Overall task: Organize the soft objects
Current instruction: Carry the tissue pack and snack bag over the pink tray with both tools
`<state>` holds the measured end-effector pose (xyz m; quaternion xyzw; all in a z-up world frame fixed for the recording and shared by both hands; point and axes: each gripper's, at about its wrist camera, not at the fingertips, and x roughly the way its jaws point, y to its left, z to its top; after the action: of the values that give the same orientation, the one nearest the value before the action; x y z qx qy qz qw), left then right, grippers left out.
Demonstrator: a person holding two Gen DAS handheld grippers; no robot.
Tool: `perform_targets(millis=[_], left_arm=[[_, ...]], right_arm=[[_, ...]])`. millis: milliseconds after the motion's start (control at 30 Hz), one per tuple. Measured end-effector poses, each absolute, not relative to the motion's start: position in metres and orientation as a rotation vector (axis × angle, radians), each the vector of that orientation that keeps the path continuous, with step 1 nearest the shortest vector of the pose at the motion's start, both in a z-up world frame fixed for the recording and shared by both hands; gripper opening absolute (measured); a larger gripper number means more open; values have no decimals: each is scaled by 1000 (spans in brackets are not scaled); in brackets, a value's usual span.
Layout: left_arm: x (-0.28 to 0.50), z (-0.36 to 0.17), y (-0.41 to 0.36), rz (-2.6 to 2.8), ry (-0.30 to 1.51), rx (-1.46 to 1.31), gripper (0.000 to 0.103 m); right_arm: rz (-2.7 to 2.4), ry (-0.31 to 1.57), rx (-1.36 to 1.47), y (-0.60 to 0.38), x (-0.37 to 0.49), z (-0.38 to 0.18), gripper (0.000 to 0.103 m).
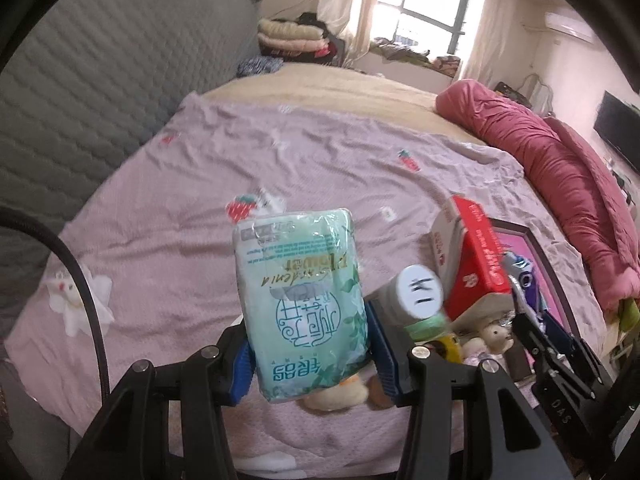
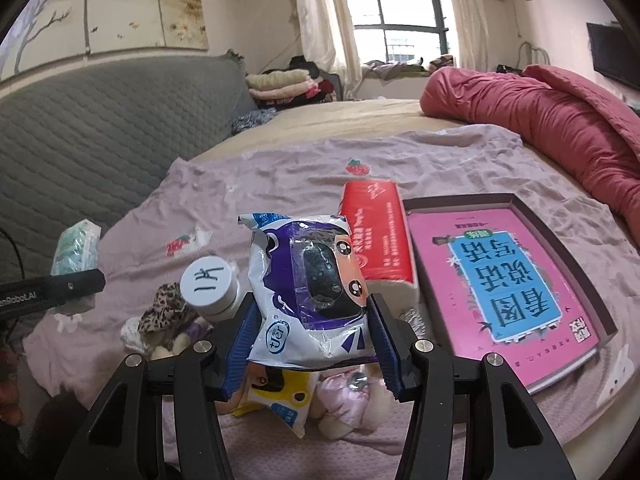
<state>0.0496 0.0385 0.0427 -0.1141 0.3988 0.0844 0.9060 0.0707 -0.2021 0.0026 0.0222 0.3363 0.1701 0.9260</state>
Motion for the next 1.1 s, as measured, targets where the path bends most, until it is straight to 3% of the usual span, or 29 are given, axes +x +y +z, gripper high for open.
perform_targets(millis=[400,1100], left_arm=[[53,75,-22,107,788,-123,50],[83,77,-129,-20,811,10,50]], right_arm=[[302,647,130,-241,71,16,55],[143,583,238,-324,81,24,55]])
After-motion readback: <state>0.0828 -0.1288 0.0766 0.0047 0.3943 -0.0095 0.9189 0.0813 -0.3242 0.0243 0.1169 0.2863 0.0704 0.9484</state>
